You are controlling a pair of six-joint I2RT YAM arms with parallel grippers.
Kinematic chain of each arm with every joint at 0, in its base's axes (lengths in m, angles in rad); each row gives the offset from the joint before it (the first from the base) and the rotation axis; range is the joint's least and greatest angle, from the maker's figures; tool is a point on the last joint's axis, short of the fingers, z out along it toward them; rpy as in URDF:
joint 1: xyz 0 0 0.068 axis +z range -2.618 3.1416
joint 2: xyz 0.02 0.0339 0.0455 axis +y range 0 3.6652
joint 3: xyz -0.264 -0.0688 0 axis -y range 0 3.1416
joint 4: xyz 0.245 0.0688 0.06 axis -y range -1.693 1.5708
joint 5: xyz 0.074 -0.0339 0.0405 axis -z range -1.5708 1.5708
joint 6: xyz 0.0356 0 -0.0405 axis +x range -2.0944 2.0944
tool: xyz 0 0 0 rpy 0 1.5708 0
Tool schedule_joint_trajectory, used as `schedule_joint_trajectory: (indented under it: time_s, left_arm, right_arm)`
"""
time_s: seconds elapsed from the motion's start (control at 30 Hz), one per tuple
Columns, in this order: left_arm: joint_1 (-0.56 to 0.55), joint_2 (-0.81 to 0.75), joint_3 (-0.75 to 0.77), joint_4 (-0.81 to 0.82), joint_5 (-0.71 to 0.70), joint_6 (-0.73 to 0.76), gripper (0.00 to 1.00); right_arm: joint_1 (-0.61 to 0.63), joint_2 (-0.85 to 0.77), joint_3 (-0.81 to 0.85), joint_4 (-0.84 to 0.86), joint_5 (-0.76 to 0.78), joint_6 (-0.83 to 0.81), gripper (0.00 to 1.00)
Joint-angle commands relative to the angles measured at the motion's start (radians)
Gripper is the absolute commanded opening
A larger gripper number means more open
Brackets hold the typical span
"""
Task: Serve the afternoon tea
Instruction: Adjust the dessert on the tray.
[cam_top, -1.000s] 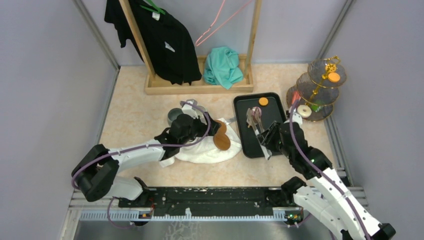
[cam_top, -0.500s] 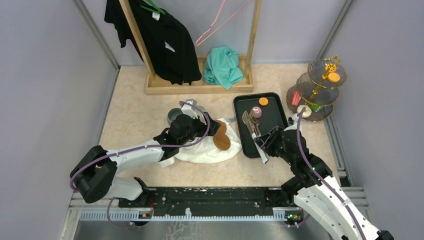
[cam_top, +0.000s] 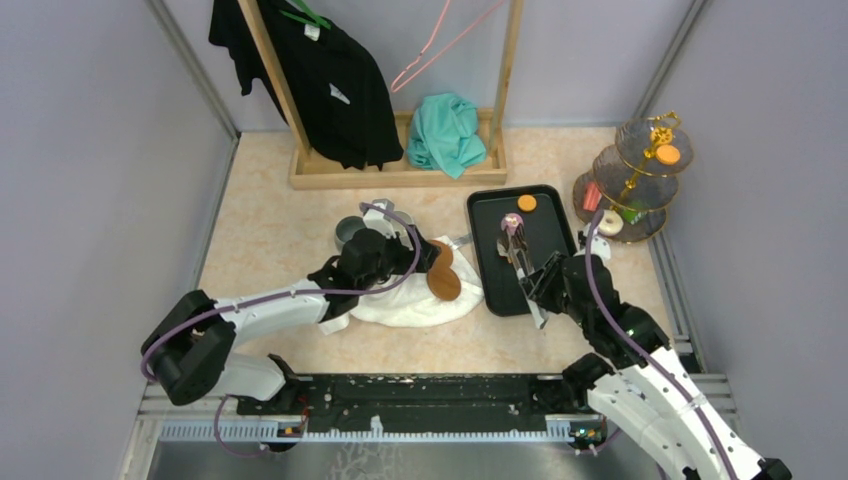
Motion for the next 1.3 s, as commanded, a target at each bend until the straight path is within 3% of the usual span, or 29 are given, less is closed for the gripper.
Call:
schedule_joint_trajectory:
  time_s: [0.0,0.53,1.27]
  left_arm:
    - [-0.004,0.014,0.016,0.003,0.010,0.001,0.96]
    - [-0.004,0.025,0.001,0.023,0.009,0.003,0.96]
    - [-0.003,0.038,-0.025,0.053,0.013,-0.008,0.96]
  right_arm:
    - [0.011,0.026,0.057,0.021,0.026,-0.062,0.25]
    - [0.014,0.122,0.024,0.053,0.027,-0.097,0.34]
    - [0.045,0.162,0.027,0.024,0.070,-0.114,0.38]
